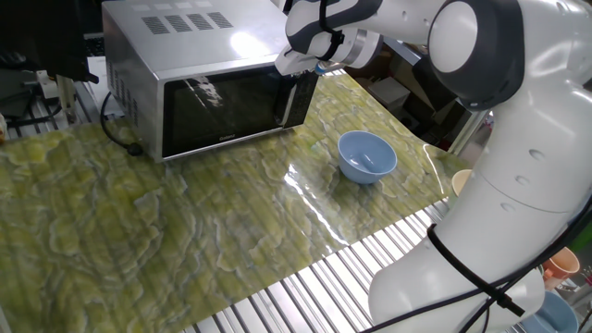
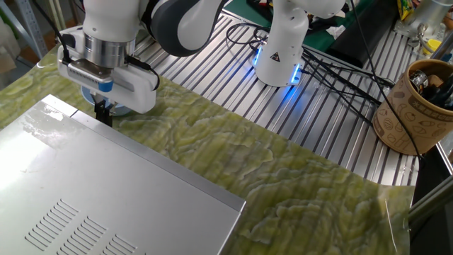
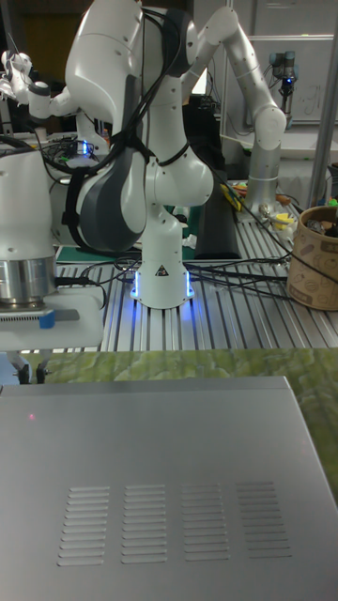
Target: Put the bowl into the microwave
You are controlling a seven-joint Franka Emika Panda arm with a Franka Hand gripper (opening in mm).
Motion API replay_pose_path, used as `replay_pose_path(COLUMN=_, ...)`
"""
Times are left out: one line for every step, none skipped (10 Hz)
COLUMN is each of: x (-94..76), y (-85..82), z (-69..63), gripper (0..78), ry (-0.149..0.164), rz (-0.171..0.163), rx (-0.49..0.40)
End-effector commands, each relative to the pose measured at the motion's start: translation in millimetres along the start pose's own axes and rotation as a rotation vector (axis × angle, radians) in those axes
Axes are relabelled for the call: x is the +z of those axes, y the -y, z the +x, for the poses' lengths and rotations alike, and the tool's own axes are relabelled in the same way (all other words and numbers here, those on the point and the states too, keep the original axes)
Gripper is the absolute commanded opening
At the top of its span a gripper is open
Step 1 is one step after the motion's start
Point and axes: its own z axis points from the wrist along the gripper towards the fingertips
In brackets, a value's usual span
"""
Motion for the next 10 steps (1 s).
replay_pose_path(x=-1.3, y=0.5, z=-1.2, gripper=1.2, ry=0.002, rz=0.000, rx=0.003)
replay_pose_path(x=-1.3, y=0.5, z=-1.2, gripper=1.2, ry=0.002, rz=0.000, rx=0.003)
replay_pose_path(x=-1.3, y=0.5, z=-1.2, gripper=1.2, ry=0.002, rz=0.000, rx=0.003)
replay_pose_path(x=-1.3, y=0.5, z=-1.2, gripper=1.2, ry=0.002, rz=0.000, rx=0.003)
replay_pose_path(x=-12.6, y=2.6, z=3.9, gripper=1.2, ry=-0.030, rz=-0.001, rx=-0.038)
replay_pose_path(x=-14.4, y=2.1, z=6.8, gripper=1.2, ry=-0.036, rz=0.002, rx=-0.032)
replay_pose_path(x=-15.8, y=0.7, z=10.5, gripper=1.2, ry=-0.042, rz=0.002, rx=-0.023)
replay_pose_path(x=-16.6, y=-0.8, z=14.8, gripper=1.2, ry=-0.046, rz=0.002, rx=-0.017)
replay_pose_path(x=-18.4, y=-0.6, z=18.6, gripper=1.2, ry=-0.051, rz=0.002, rx=-0.015)
replay_pose_path(x=-20.0, y=0.9, z=20.3, gripper=1.2, ry=-0.055, rz=0.002, rx=-0.014)
